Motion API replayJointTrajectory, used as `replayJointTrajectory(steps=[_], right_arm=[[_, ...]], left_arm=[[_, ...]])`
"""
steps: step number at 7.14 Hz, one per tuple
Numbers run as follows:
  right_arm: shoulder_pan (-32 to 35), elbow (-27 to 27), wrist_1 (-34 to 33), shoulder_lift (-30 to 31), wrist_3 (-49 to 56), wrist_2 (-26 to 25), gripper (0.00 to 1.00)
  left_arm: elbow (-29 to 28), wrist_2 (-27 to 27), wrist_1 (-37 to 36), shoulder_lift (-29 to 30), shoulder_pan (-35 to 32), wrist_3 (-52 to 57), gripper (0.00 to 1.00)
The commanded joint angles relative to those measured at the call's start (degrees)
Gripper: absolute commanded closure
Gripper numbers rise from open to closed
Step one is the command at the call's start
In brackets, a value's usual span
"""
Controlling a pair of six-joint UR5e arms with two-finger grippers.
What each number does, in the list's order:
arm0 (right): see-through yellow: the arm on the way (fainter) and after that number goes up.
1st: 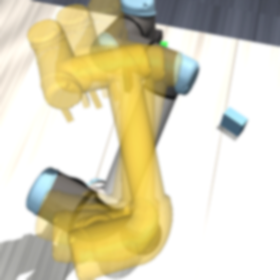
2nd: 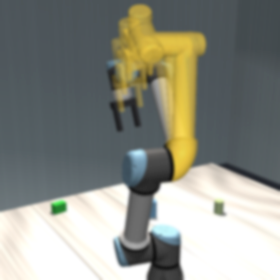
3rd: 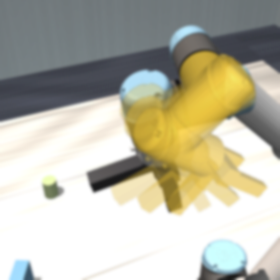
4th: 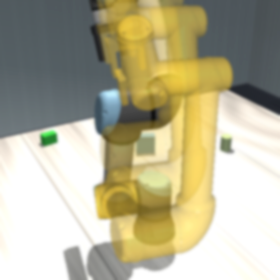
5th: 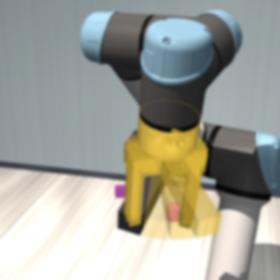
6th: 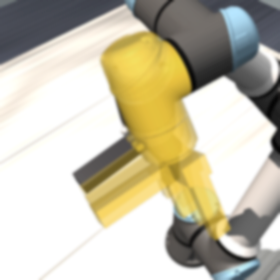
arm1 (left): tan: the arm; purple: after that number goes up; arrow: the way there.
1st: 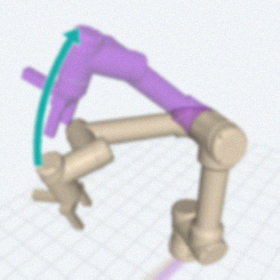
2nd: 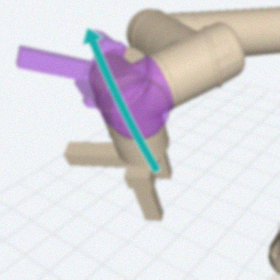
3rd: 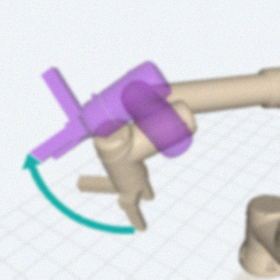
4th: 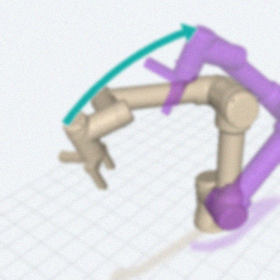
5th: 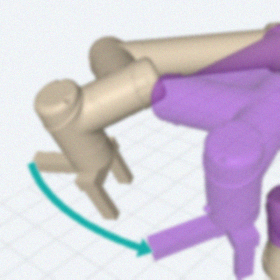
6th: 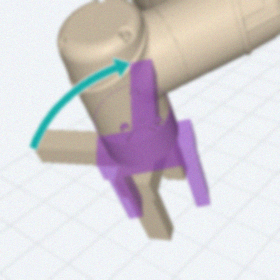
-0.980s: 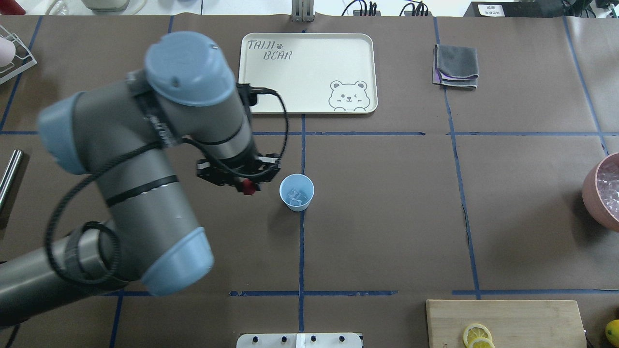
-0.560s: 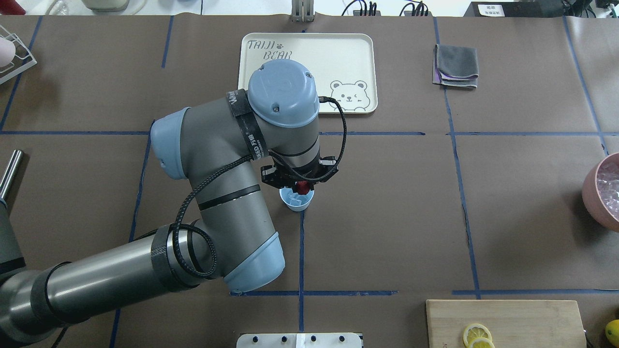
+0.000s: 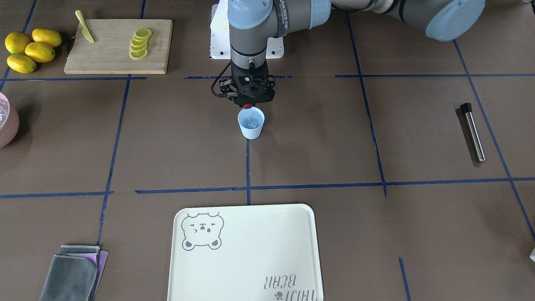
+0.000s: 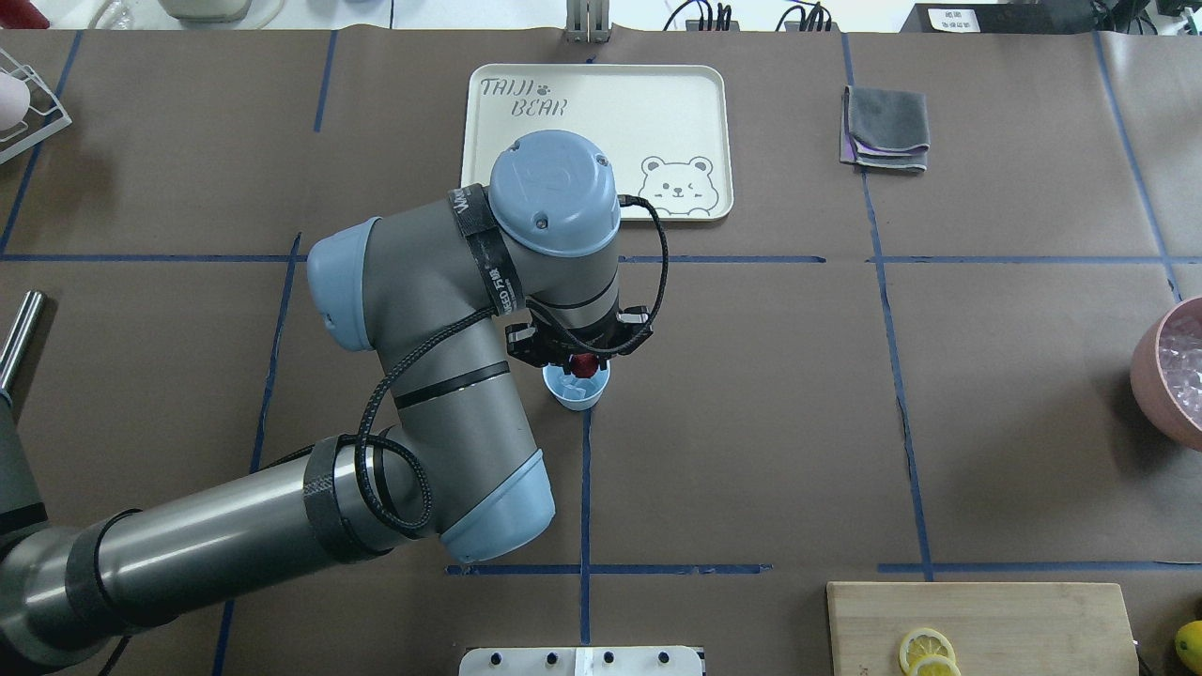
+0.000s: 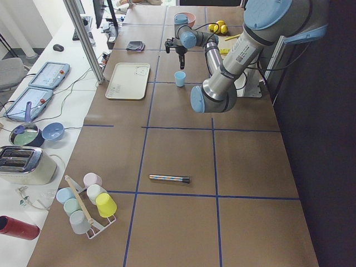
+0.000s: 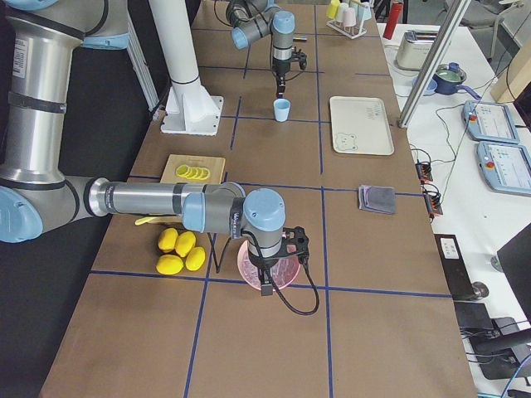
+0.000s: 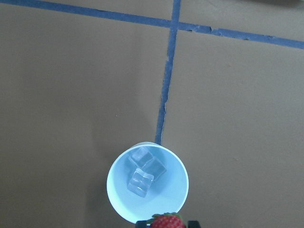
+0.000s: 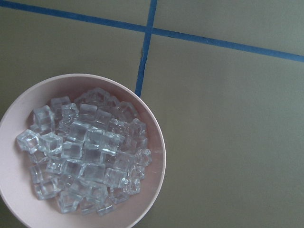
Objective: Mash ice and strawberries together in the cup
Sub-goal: 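Open the left gripper to drop the strawberry into the cup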
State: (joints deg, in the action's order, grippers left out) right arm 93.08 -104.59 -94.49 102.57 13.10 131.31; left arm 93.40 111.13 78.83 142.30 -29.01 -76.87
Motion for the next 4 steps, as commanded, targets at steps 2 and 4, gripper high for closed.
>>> replayJointTrajectory(steps=[2, 4], right_arm=[[0.0, 0.0, 0.0, 0.0, 0.1, 0.0, 0.01], [0.0, 0.0, 0.0, 0.1, 0.1, 0.0, 0.01]], left_arm=[[0.0, -0.2, 0.1, -0.6, 0.0, 2.0, 0.00], [3.5, 0.1, -0.7, -3.8, -1.5, 6.8, 0.00]])
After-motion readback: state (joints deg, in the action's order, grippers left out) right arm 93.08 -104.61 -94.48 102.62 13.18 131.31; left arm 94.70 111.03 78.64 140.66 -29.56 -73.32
